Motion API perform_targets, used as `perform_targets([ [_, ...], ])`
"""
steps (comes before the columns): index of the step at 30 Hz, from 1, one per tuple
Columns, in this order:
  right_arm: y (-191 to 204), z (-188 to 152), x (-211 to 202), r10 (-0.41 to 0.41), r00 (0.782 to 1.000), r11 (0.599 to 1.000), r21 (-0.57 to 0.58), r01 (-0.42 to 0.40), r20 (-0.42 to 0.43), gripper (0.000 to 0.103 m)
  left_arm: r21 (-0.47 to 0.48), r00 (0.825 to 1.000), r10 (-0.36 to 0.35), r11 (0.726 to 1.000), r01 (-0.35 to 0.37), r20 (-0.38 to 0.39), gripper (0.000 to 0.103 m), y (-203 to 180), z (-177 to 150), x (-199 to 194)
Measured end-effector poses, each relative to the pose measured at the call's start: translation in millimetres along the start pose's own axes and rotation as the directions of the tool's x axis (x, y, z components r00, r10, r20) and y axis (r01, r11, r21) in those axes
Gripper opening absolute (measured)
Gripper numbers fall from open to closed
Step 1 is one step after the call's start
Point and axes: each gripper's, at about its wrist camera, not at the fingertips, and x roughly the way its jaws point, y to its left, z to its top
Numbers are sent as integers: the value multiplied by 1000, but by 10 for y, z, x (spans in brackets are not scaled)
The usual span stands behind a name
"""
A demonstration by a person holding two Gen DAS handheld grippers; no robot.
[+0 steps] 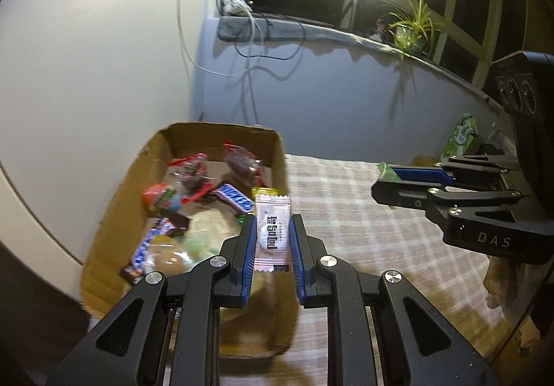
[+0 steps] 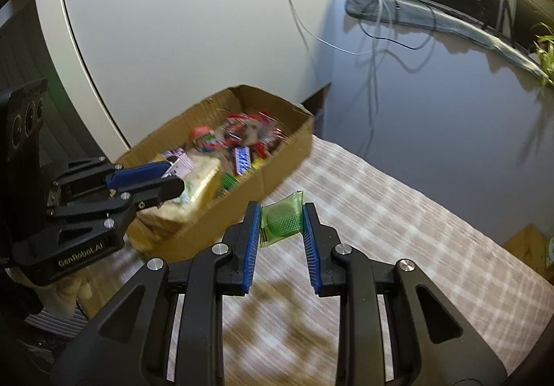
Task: Organize snacks
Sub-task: 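Carry the pink and green candies into the box and release both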
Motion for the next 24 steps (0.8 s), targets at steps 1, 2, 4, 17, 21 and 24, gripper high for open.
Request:
perform_targets([
  [1, 40, 32, 27, 5, 1000, 1000, -4, -5, 0, 25, -3, 1000, 4, 1000, -4, 2, 17, 32, 7, -6],
  [2, 79, 67, 59, 9, 1000, 1000, -11, -9, 0, 25, -9, 1000, 8, 1000, -8, 5, 17, 76, 10, -15],
  [4, 160, 147, 124, 23, 1000, 1000, -21, -23, 2, 25, -17, 1000, 15, 1000, -15, 9, 17, 147, 17, -28],
  [17, 447, 528, 533, 75, 997, 995, -58, -76, -9, 25, -62, 998, 66, 996, -65, 16, 17, 567, 51, -49],
  [21, 466, 581, 668, 89, 996, 994, -59, -91, -24, 25, -63, 997, 73, 995, -72, 16, 17, 600, 60, -45],
  [24, 469, 598, 750, 99, 994, 993, -54, -101, -35, 25, -64, 997, 75, 995, -74, 13, 17, 613, 57, -32],
])
